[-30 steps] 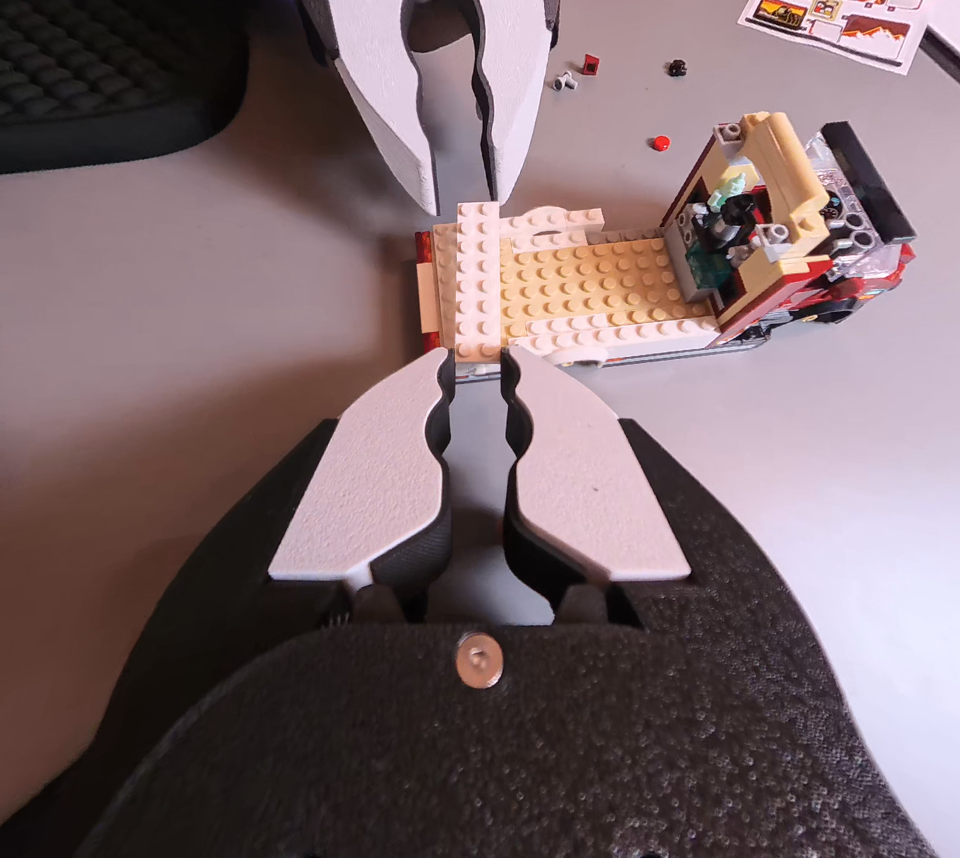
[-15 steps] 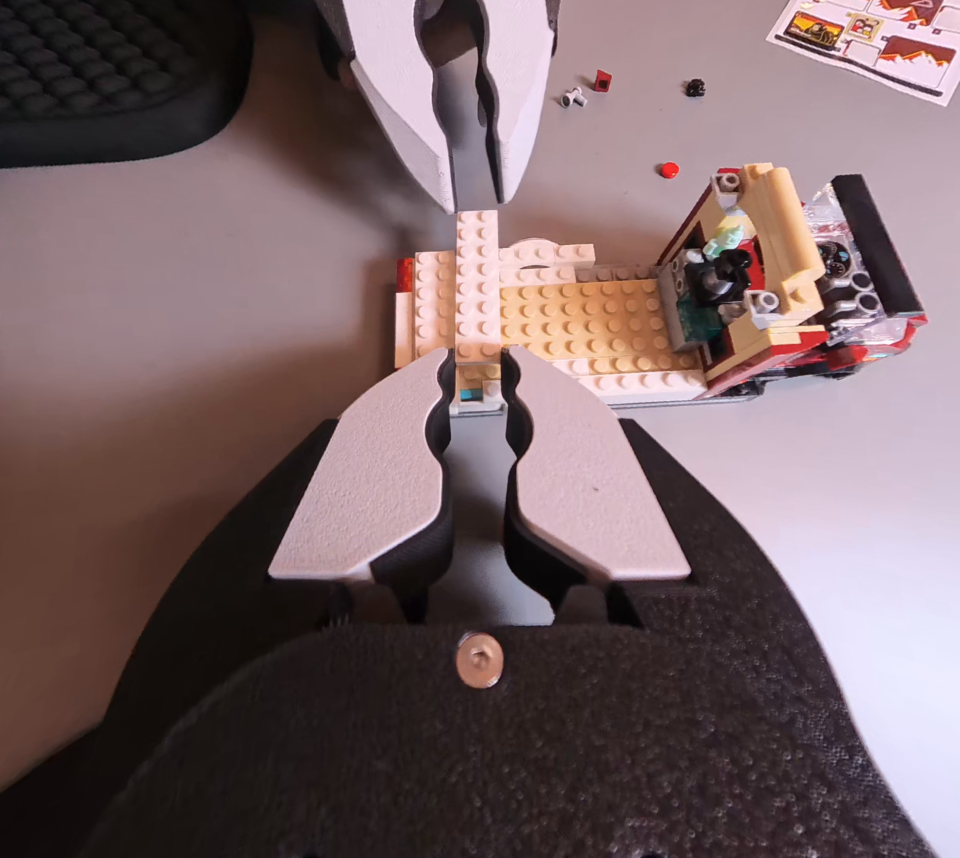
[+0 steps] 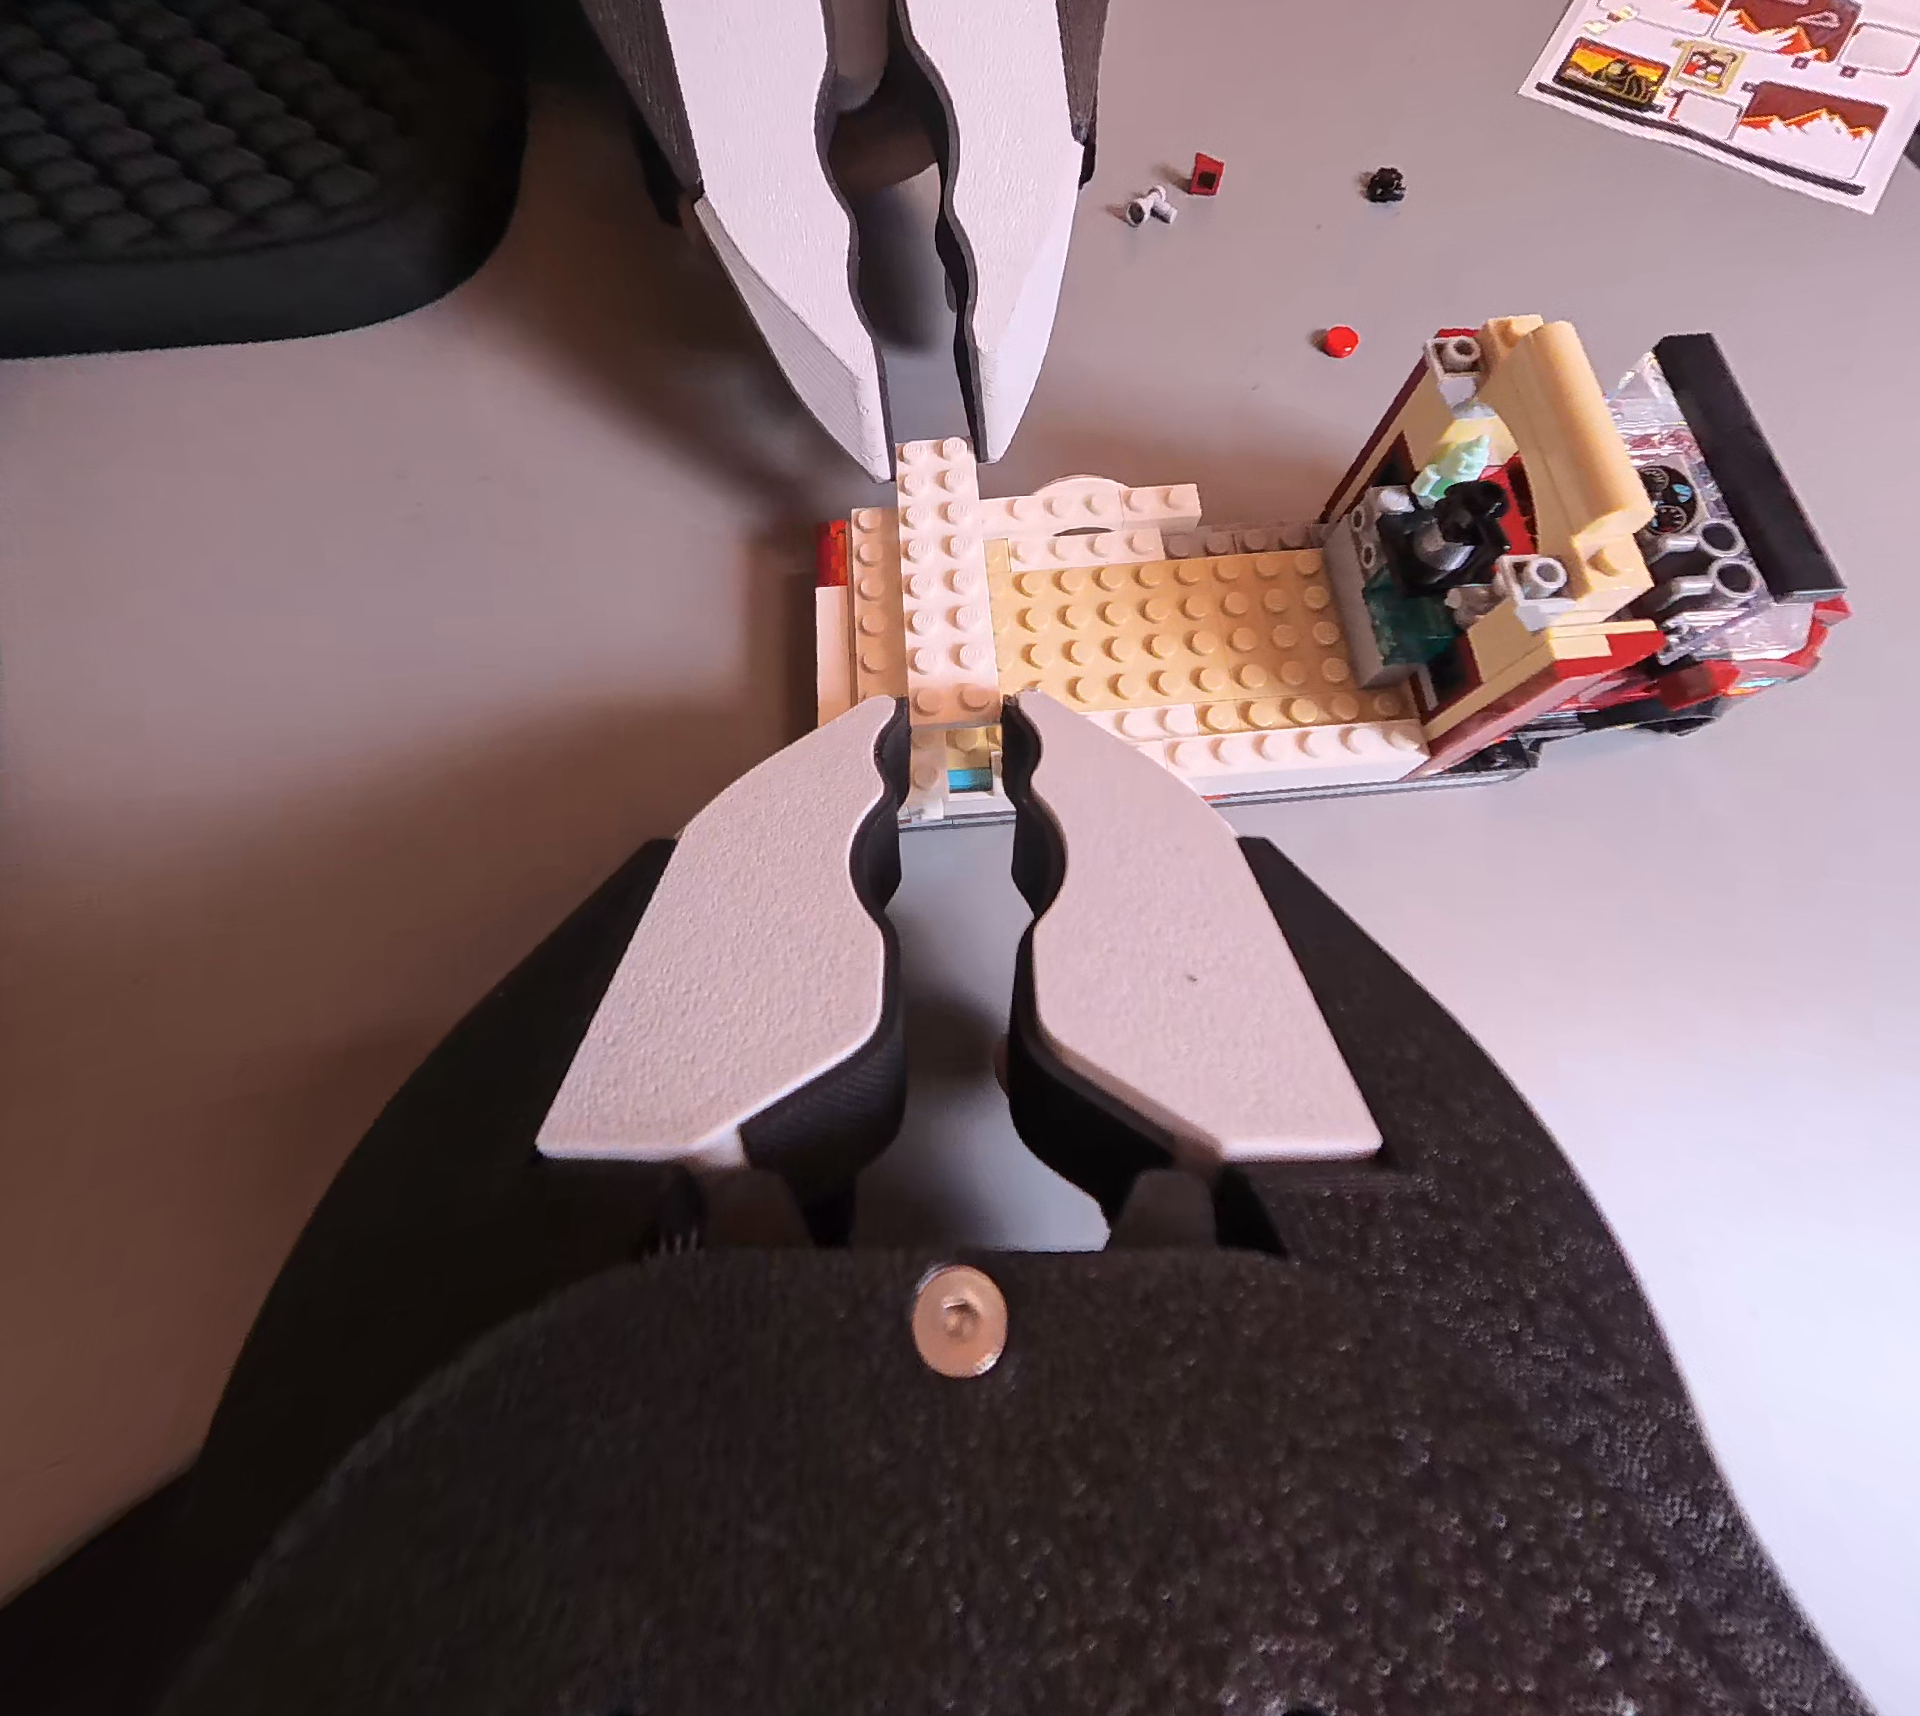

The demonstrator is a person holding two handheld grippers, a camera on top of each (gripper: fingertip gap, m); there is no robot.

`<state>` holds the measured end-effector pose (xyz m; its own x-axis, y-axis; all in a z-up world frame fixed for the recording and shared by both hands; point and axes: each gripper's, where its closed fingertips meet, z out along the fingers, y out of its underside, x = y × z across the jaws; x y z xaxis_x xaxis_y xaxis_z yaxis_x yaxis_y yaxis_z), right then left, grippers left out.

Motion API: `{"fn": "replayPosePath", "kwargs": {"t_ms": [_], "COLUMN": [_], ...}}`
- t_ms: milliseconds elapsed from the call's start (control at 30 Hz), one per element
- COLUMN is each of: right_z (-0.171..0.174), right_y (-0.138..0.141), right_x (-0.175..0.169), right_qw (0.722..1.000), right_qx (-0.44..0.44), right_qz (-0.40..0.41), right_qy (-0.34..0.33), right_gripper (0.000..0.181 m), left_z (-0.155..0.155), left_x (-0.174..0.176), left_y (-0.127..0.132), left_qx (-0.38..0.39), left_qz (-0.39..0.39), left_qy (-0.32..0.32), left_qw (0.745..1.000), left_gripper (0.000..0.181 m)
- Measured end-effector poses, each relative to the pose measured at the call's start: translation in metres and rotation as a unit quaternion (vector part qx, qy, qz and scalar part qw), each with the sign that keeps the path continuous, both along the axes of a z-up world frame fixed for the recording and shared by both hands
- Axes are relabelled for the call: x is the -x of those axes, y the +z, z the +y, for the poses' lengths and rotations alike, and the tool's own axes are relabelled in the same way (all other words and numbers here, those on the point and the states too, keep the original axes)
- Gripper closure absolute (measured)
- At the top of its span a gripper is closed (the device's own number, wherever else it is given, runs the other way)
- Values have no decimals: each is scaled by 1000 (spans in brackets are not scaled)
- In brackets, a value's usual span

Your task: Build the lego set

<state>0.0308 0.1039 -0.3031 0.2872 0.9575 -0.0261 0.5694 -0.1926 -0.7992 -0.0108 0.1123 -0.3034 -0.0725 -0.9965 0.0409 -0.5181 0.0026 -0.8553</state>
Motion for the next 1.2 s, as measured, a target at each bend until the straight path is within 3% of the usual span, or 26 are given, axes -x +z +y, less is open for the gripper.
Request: {"fn": "replayPosePath", "kwargs": {"t_ms": [1200], "right_z": [4], "right_y": [-1], "right_x": [-5], "right_qw": [1000], "right_qx": [-2], "right_qz": [-1], "right_qy": [-15], "right_gripper": [165], "left_z": [0], "left_x": [-2], "left_y": [-3], "left_qx": [-4], "left_qz": [-1], "left_qy": [2], "left_qw": [1000], "left_gripper": [165]}}
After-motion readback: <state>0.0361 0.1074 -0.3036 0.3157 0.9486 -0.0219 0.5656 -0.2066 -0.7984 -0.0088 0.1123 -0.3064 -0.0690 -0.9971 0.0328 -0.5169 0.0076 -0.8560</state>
